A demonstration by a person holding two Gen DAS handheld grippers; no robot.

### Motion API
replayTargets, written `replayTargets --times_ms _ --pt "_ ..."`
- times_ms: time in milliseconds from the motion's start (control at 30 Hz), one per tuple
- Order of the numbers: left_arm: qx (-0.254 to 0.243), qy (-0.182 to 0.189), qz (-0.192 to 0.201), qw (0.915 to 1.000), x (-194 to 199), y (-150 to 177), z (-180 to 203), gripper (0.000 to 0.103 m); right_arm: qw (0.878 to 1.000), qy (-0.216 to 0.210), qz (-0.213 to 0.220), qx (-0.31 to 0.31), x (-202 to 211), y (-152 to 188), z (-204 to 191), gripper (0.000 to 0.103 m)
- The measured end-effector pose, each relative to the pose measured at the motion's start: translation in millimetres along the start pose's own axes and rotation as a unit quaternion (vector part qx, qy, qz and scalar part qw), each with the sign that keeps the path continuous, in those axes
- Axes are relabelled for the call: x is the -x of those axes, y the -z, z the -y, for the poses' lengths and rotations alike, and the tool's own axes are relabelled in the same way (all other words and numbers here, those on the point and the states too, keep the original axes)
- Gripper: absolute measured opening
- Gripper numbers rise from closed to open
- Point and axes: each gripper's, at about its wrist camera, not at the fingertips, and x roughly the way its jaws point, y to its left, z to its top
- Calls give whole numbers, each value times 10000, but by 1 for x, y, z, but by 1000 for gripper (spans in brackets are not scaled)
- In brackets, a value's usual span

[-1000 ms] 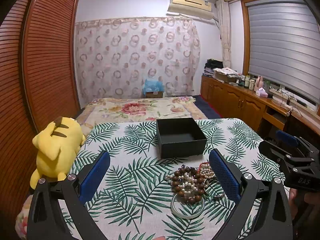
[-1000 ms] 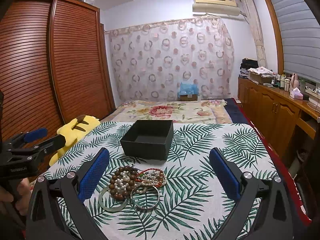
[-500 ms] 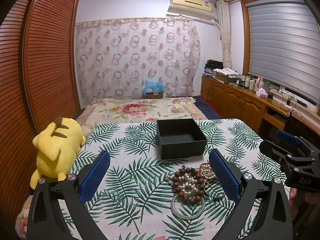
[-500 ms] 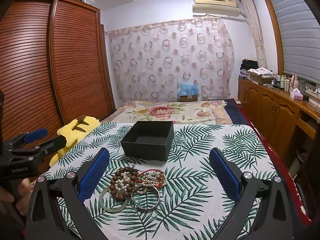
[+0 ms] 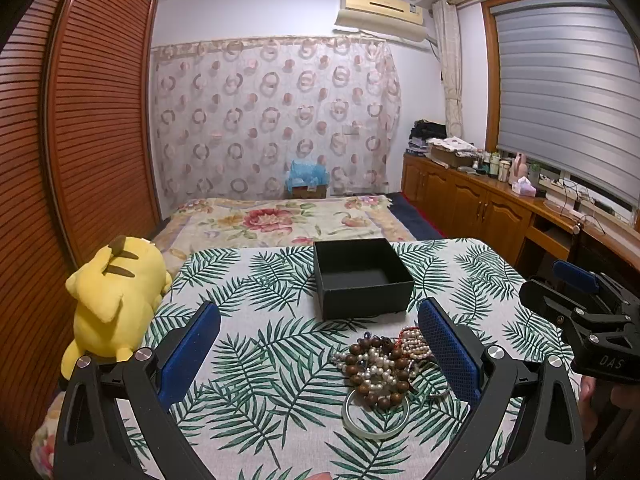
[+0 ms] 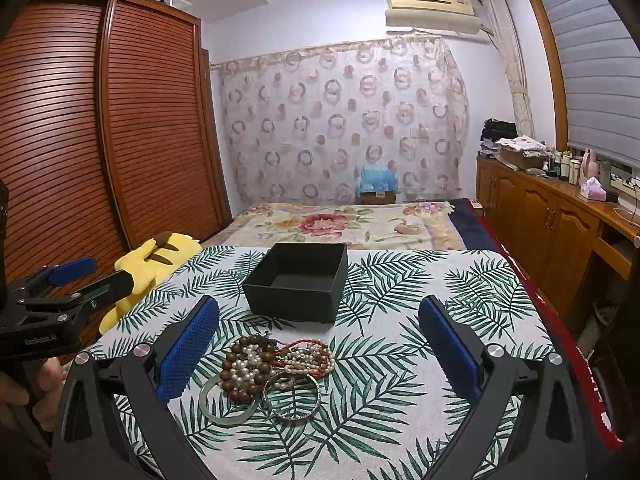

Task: Organize jewelry

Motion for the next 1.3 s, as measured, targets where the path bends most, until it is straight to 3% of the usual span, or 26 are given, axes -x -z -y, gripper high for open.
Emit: replayTargets --times_ms 967,1300 --pt "-6 11 6 10000 3 -5 -2 96 10000 -5 27 -3 10 -10 0 101" --pt "-55 39 -246 9997 -13 3 -10 96 9999 -33 -106 -35 6 -8 8 101"
